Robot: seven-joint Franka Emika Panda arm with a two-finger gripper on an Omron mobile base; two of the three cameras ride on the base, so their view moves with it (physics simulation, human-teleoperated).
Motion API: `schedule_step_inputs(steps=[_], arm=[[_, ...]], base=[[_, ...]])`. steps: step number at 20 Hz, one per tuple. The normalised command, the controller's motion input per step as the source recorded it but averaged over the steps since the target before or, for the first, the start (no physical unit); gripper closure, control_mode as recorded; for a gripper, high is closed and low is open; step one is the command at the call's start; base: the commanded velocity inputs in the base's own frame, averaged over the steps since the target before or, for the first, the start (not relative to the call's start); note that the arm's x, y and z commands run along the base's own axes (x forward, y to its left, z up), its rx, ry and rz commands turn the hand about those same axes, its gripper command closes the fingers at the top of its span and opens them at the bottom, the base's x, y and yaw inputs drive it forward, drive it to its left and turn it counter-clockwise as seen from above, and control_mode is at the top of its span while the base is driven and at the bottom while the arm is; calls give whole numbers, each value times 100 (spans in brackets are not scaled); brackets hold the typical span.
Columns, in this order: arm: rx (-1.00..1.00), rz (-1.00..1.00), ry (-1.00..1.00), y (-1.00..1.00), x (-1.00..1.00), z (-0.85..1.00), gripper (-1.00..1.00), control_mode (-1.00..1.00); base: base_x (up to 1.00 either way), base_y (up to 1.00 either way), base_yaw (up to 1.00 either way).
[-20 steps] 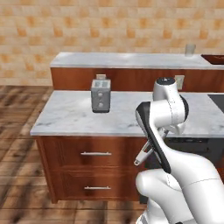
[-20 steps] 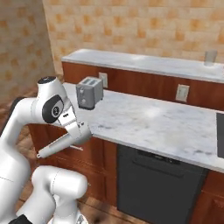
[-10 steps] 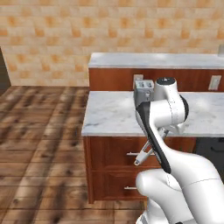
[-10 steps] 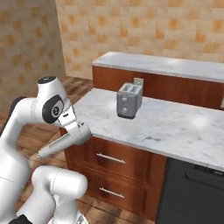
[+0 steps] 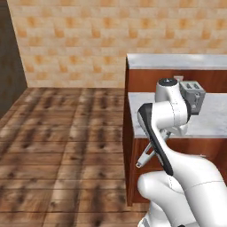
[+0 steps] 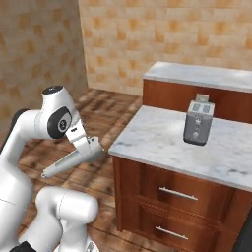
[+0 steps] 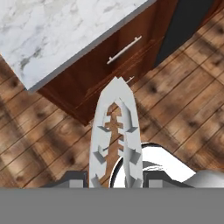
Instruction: Take the tongs from the drawer on the right and place them on the dining counter next to the tray containing the hot dog.
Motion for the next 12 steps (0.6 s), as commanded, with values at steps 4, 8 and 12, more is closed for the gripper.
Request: schedule_step_inputs(steps=[4, 8, 12], arm=[[0, 0, 0, 0, 0, 0, 100, 100], [0, 0, 0, 0, 0, 0, 100, 100], [0, 0, 0, 0, 0, 0, 100, 100]], base=[[0, 100, -2], [7, 100, -2], [59, 100, -5]])
